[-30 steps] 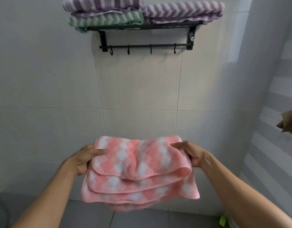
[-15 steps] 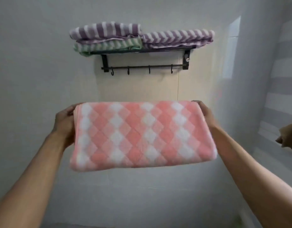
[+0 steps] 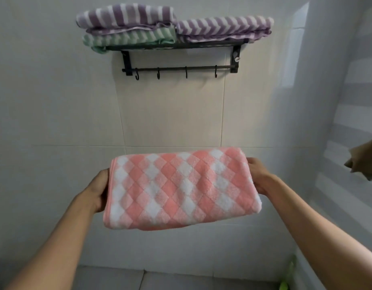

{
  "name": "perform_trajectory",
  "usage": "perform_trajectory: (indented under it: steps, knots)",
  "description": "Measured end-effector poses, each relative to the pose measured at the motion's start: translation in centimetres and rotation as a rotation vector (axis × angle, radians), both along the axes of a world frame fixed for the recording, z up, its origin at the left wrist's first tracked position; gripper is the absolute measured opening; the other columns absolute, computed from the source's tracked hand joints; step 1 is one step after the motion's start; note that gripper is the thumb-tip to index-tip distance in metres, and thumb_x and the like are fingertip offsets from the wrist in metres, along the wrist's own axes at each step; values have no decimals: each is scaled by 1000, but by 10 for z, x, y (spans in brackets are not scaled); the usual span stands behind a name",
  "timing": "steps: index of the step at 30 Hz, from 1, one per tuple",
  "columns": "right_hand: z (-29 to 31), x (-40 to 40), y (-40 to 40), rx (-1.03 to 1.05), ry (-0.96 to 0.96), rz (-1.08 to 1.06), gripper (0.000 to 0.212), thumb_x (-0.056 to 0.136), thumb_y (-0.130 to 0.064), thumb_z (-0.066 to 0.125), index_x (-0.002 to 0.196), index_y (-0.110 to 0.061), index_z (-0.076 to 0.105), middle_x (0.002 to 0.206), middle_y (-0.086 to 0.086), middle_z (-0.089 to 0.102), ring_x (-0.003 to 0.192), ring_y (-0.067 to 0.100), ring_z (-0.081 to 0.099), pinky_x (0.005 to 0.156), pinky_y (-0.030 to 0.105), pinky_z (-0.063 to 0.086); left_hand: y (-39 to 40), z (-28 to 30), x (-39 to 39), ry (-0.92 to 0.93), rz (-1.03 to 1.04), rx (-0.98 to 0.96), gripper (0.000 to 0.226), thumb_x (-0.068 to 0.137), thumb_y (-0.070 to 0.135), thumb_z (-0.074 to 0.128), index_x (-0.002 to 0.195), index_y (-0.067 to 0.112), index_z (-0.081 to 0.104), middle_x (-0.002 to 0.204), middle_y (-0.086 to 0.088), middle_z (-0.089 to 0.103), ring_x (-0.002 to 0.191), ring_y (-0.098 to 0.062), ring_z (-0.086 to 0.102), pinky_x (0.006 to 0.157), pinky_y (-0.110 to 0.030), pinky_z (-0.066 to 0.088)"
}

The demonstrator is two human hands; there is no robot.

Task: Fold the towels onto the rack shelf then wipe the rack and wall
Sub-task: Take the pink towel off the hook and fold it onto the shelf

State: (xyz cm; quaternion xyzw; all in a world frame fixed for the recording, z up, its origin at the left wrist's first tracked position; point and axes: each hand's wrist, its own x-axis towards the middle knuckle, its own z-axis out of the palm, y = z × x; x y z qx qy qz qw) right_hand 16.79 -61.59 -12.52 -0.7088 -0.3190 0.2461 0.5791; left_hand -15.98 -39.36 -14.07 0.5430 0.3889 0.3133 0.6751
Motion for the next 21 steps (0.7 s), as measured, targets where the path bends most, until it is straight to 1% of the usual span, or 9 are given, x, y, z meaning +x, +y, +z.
perform_trajectory:
  steps: [1, 4, 7, 10, 13, 15, 17, 19, 21]
  knots:
    - [-10, 0, 0, -32, 35, -4, 12, 97, -4, 60, 100, 1, 71, 84, 14, 68, 63, 22, 65, 50, 26, 56, -3, -12, -1, -26, -6, -52, 51, 95, 45, 48, 85, 4, 77, 88, -19, 73, 76, -33, 70, 80, -43, 54]
    - [-41, 0, -1, -105, 102, -46, 9, 93, -7, 68, 93, 1, 71, 80, 15, 67, 59, 22, 62, 46, 26, 54, -11, -53, 2, -64, -37, -136, 66, 89, 55, 55, 116, -3, 71, 120, -29, 67, 105, -40, 64, 99, -51, 48]
    - [-58, 3, -3, -135, 113, -106, 12, 93, -5, 65, 92, 6, 70, 80, 17, 64, 58, 22, 58, 43, 25, 51, -19, -75, 14, -21, -53, -118, 61, 93, 51, 57, 124, -1, 68, 132, -31, 59, 104, -36, 63, 98, -51, 50]
    - [-61, 7, -5, -144, 106, -152, 25, 96, -7, 61, 104, 17, 66, 83, 19, 62, 63, 24, 56, 41, 22, 49, -20, -76, 28, 3, -29, -149, 59, 97, 50, 48, 113, -1, 71, 125, -30, 64, 91, -35, 66, 88, -47, 54]
    - [-53, 9, -7, -146, 82, -199, 31, 102, -16, 56, 92, 12, 64, 74, 13, 57, 58, 19, 48, 33, 15, 36, -10, -77, 31, -100, 2, -259, 80, 94, 63, 41, 119, -9, 65, 127, -31, 63, 106, -40, 62, 101, -52, 47]
    - [-49, 15, -7, -136, 58, -214, 35, 103, -24, 55, 86, 6, 63, 72, 10, 58, 57, 17, 48, 31, 14, 34, -17, -75, 34, -123, -106, -222, 76, 90, 62, 56, 122, -7, 65, 121, -26, 68, 112, -39, 65, 101, -51, 49]
    - [-46, 20, -8, -143, 28, -189, 32, 102, -22, 57, 85, 4, 64, 69, 8, 59, 57, 16, 50, 33, 14, 37, -24, -80, 41, 14, -138, -89, 63, 80, 37, 82, 121, -8, 65, 114, -24, 72, 101, -35, 72, 85, -45, 60]
    - [-45, 26, -12, -111, 16, -136, 18, 98, -9, 60, 91, 6, 69, 71, 11, 65, 59, 21, 58, 43, 20, 51, -22, -86, 49, 102, -12, -20, 46, 82, 17, 81, 113, -12, 65, 107, -27, 73, 84, -36, 75, 72, -43, 62]
    - [-49, 38, -17, -67, 2, -122, 15, 96, -1, 58, 99, 1, 72, 76, 16, 69, 64, 27, 64, 55, 38, 59, -14, -82, 51, 102, 105, 8, 34, 88, 17, 75, 105, -12, 67, 99, -27, 74, 76, -35, 74, 72, -45, 60]
